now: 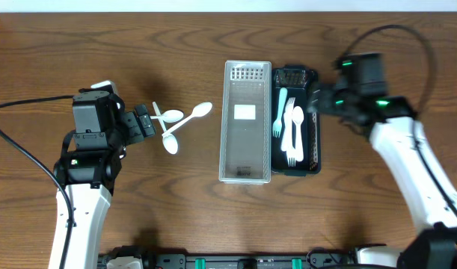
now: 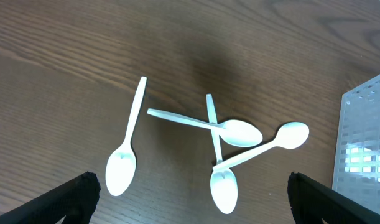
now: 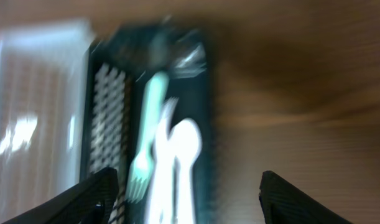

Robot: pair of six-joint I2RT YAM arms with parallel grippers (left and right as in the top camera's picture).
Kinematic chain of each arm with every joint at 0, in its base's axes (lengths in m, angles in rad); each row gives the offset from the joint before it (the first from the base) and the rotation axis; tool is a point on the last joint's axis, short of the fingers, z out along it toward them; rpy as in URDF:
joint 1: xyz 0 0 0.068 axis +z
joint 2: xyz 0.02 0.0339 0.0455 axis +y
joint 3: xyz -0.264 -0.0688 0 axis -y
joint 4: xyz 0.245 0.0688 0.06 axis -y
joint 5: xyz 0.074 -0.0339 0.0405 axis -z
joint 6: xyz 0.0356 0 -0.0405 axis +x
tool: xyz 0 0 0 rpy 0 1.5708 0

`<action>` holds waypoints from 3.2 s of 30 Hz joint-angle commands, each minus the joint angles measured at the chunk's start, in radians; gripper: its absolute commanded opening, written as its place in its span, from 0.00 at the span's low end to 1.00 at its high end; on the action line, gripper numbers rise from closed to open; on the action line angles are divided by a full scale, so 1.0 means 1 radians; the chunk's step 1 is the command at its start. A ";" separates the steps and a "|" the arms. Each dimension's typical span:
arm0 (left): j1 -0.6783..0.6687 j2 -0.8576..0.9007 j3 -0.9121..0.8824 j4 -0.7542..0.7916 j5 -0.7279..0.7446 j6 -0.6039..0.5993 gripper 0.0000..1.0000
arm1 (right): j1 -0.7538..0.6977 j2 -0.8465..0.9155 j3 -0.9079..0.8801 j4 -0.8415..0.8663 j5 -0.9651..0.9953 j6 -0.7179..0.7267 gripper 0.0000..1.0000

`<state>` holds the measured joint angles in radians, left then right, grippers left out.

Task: Pack container

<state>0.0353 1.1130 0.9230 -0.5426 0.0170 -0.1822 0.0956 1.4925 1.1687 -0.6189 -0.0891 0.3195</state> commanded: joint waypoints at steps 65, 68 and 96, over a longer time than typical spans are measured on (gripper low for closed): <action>0.200 0.806 0.127 0.125 -0.010 0.410 0.51 | -0.297 0.033 0.008 -0.120 0.006 0.061 0.99; 0.199 0.806 0.127 0.122 -0.009 0.404 0.32 | -0.297 0.033 0.008 -0.125 0.006 0.061 0.99; -0.290 0.213 0.233 -0.111 0.159 -0.053 0.06 | -0.297 0.033 0.008 -0.125 0.006 0.061 0.99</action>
<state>-0.1272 1.3125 1.1580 -0.6506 0.1516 -0.0658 -0.1944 1.5196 1.1694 -0.7433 -0.0788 0.3717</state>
